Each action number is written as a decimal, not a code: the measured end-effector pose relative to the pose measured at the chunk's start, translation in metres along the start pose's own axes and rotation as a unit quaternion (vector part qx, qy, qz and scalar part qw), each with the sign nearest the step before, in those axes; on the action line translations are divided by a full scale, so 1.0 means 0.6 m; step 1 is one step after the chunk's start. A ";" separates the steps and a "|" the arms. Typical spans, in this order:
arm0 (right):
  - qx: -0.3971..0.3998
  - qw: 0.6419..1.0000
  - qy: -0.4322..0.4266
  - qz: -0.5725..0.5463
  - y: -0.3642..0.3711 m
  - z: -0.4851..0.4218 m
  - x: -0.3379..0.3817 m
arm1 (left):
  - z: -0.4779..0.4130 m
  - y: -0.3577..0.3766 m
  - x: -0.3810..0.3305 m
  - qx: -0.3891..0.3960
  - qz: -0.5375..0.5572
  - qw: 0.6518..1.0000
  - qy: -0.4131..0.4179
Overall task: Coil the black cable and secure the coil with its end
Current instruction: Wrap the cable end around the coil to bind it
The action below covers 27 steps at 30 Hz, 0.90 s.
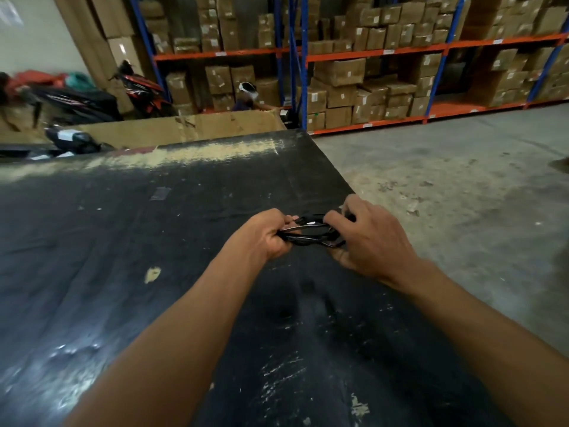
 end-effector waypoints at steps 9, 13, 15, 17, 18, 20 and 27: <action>-0.069 0.973 -0.185 -0.118 0.008 -0.019 0.019 | -0.014 -0.008 -0.005 -0.068 0.043 0.997 -0.002; -0.095 0.954 -0.272 -0.079 0.011 -0.014 0.026 | -0.011 -0.015 -0.007 -0.085 0.080 0.993 0.001; -0.130 0.953 -0.266 -0.062 0.008 -0.014 0.027 | -0.010 -0.014 -0.005 -0.094 0.089 0.992 -0.001; -0.155 0.952 -0.259 -0.049 0.009 -0.013 0.027 | -0.010 -0.011 -0.006 -0.101 0.102 0.990 0.004; -0.162 0.952 -0.255 -0.048 0.011 -0.013 0.026 | -0.009 -0.010 -0.008 -0.101 0.104 0.989 0.007; -0.175 0.953 -0.241 -0.059 0.014 -0.013 0.023 | -0.007 -0.007 -0.009 -0.094 0.076 0.993 0.005; -0.142 0.955 -0.047 -0.258 0.015 -0.036 0.000 | 0.038 -0.020 -0.013 0.048 -0.261 0.960 -0.086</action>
Point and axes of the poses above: each hand's wrist, its own z-axis away from the middle knuckle, its own y-axis out of the palm, x = y × z, the point moved 4 cm from there along -z, towards the middle knuckle, and after that the axes turned 10 degrees about z, right-handed, at the moved point
